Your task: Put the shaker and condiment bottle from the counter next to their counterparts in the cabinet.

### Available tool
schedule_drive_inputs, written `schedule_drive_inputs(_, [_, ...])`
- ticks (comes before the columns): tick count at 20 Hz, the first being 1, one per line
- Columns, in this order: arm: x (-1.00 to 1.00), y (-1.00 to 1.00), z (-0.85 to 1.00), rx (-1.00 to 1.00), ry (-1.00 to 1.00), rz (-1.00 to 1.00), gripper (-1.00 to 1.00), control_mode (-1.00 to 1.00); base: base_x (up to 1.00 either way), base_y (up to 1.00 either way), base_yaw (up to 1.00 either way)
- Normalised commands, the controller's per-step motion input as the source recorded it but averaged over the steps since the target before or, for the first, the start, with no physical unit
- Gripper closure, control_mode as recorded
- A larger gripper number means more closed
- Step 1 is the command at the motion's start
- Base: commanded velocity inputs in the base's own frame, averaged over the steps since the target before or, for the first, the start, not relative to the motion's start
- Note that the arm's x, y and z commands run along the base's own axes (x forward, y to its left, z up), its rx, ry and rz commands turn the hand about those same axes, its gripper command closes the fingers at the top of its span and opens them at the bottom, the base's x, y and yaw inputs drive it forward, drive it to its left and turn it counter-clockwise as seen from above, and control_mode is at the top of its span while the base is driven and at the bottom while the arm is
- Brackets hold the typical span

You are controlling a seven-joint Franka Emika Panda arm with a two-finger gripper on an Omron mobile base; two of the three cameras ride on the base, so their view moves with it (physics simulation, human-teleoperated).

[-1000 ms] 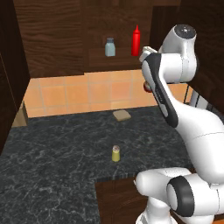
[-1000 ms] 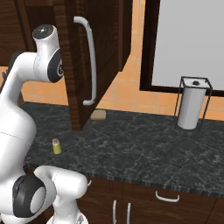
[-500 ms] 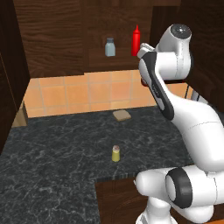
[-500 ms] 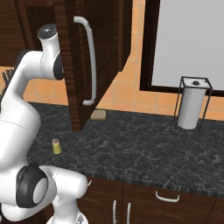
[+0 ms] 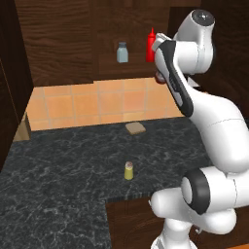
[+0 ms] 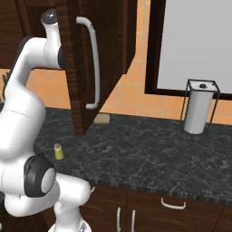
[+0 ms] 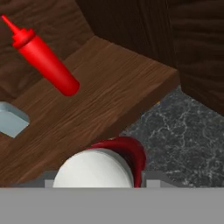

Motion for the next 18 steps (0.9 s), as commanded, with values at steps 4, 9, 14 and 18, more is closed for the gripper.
schedule_drive_inputs(4, [0.27, 0.04, 0.14, -0.06, -0.03, 0.01, 1.0, -1.0, 0.0, 0.0, 0.0])
schedule_drive_inputs(9, [0.38, 0.14, 0.0, -0.12, -0.02, 0.0, 1.0, -1.0, 0.0, 0.0, 0.0])
schedule_drive_inputs(14, [0.31, 0.11, 0.02, -0.06, -0.09, 0.01, 1.0, -1.0, 0.0, 0.0, 0.0])
schedule_drive_inputs(18, [0.0, 0.0, 0.23, 0.0, -0.15, 0.01, 1.0, -1.0, 0.0, 0.0, 0.0])
